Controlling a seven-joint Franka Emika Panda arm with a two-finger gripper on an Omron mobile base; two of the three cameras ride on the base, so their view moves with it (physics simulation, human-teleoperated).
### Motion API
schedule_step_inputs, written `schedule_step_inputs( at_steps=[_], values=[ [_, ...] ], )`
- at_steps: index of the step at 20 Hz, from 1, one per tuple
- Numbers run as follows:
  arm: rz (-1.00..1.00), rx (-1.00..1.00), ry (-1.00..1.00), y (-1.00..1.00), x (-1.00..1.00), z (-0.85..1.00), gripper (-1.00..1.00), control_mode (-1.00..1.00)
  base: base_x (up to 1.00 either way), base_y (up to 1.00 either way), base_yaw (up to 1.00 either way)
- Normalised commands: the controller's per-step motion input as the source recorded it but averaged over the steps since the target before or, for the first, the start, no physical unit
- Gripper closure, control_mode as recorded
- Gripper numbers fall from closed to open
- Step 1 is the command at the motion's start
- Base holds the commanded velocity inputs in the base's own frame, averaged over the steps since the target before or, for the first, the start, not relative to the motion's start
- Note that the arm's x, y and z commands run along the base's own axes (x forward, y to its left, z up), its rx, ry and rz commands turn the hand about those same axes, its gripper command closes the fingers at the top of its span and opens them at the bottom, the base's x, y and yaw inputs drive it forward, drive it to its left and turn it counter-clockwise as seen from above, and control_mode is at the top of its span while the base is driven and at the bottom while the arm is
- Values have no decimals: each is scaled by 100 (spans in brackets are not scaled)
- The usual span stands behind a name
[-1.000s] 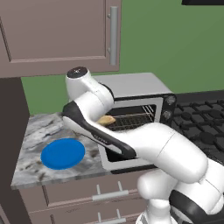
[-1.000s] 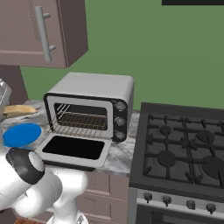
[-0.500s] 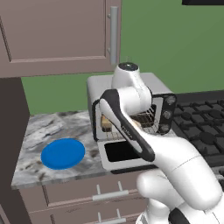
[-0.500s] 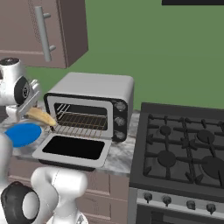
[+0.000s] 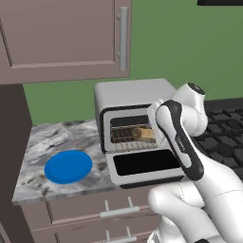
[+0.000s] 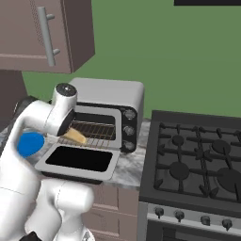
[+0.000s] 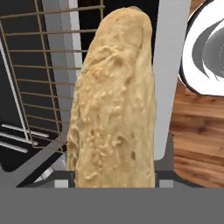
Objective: Pull the toaster oven rack outwards. Pick up the baguette from the plate and place it on the toaster oven rack. Close the toaster oven door fully and set the temperature to the lowest setting.
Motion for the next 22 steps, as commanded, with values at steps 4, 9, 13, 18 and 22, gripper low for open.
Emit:
schedule_step_inputs(
  at_steps=[4, 9, 13, 18, 22],
  values=[
    [37, 0, -16, -52, 13, -13, 100, -100, 0, 0, 0],
    [4, -6, -4, -2, 2, -3, 100, -100, 0, 0, 0],
    [-19, -14, 2, 4, 13, 0, 100, -100, 0, 0, 0],
    [-28, -20, 2, 0, 20, 2, 100, -100, 0, 0, 0],
    [-31, -17, -1, 1, 16, 0, 100, -100, 0, 0, 0]
  ],
)
